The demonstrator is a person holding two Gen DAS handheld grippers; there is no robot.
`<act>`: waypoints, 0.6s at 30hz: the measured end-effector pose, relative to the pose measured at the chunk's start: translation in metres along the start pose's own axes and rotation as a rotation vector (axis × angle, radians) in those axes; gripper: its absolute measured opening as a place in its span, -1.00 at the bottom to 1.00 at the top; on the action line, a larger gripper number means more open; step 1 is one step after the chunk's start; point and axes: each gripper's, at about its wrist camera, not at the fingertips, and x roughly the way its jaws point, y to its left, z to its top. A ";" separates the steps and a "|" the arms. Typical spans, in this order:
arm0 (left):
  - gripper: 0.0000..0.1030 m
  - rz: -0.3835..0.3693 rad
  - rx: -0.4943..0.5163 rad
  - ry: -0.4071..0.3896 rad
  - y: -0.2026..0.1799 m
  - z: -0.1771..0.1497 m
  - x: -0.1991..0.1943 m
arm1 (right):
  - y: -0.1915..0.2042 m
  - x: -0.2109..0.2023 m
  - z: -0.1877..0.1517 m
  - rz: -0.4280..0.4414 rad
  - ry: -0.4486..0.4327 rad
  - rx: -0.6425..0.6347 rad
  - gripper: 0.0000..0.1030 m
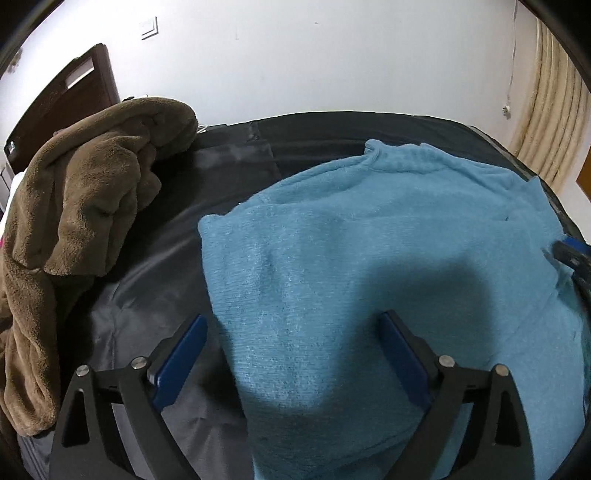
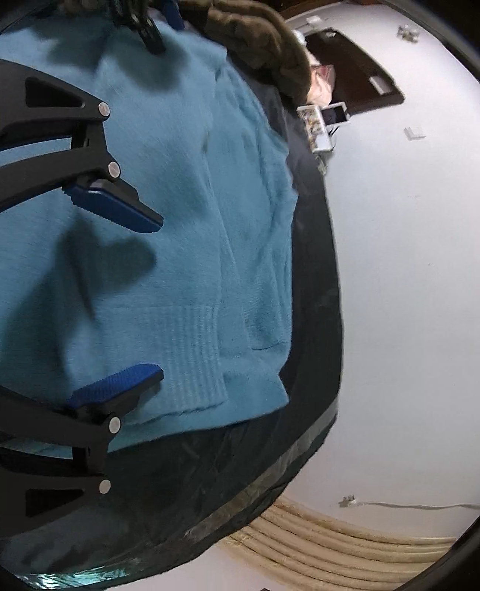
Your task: Fold clothes
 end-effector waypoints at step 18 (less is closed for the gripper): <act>0.85 0.013 -0.005 -0.040 0.004 -0.016 -0.042 | 0.026 -0.021 -0.069 0.032 0.092 -0.093 0.55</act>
